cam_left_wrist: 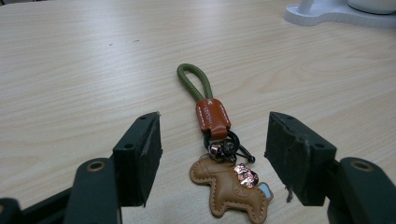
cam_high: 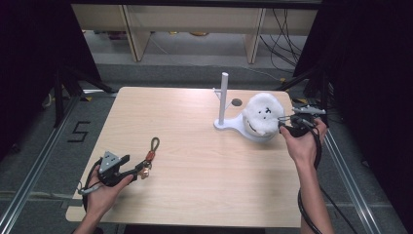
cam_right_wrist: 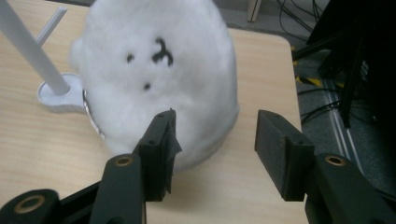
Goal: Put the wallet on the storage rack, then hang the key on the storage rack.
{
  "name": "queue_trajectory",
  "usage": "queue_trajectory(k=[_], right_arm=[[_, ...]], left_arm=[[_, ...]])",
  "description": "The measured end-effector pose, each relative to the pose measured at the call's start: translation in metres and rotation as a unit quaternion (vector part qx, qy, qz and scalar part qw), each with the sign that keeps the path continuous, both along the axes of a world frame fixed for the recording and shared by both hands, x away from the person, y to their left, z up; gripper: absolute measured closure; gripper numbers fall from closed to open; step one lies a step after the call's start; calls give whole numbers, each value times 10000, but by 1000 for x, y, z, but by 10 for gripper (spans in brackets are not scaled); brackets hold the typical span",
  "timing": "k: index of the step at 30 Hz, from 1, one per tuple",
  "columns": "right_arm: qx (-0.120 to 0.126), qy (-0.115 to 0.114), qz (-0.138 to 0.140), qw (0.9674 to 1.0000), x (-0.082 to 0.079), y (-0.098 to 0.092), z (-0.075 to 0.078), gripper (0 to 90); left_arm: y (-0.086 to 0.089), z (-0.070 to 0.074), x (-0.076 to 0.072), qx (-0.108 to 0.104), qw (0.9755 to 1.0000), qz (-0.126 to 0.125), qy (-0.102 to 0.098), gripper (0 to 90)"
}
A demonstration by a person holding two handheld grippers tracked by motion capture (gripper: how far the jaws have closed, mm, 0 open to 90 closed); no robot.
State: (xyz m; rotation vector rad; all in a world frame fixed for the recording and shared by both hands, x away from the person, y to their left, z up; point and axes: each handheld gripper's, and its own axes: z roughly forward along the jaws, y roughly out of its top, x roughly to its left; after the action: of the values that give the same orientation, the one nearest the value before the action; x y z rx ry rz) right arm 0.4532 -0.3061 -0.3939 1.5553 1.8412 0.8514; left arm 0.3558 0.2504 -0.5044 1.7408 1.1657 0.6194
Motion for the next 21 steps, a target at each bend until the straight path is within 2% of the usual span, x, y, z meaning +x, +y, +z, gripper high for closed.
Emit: queue_trajectory(k=[2,4,5,6,9,10,11,13,15,16,17,18,20,21], right_arm=[[44,-29,27,10000,-4,-1,-3,498],[162,31,-5,9999,-15,-4,-9,518],[345,106,-24,9993,-26,-4,-14,539],[454,110,9,9989,-30,-5,-17,551],[637,307,34,9975,-46,-3,-29,588],[637,307,34,9975,-46,-3,-29,588],[775,458,84,9959,-53,-1,-39,604],[717,625,181,9953,-58,1,-47,613],[696,715,182,9948,-60,3,-53,619],[1054,1011,-75,9892,-66,12,-58,624],[976,976,43,9904,-66,11,-61,622],[934,1101,74,9895,-67,13,-63,621],[906,1289,37,9875,-68,16,-64,619],[806,1342,73,9876,-68,15,-65,617]], left_arm=[[0,2,1,44,10000,0,15,352],[-1,4,3,41,10000,-29,15,355],[-3,7,5,38,10000,-73,30,357],[-4,9,7,79,9999,-89,67,360],[-6,16,11,175,9994,-186,243,381],[-6,16,11,175,9994,-186,243,384],[-8,19,15,228,9988,-231,379,392],[-8,23,17,338,9974,-266,573,399],[-9,24,19,289,9975,-270,589,405],[-8,28,20,402,9960,-301,745,410],[-9,29,22,405,9956,-303,786,413],[-8,30,24,418,9953,-322,814,416],[-7,33,28,545,9928,-364,1002,419],[-7,35,31,571,9922,-357,1051,423]])
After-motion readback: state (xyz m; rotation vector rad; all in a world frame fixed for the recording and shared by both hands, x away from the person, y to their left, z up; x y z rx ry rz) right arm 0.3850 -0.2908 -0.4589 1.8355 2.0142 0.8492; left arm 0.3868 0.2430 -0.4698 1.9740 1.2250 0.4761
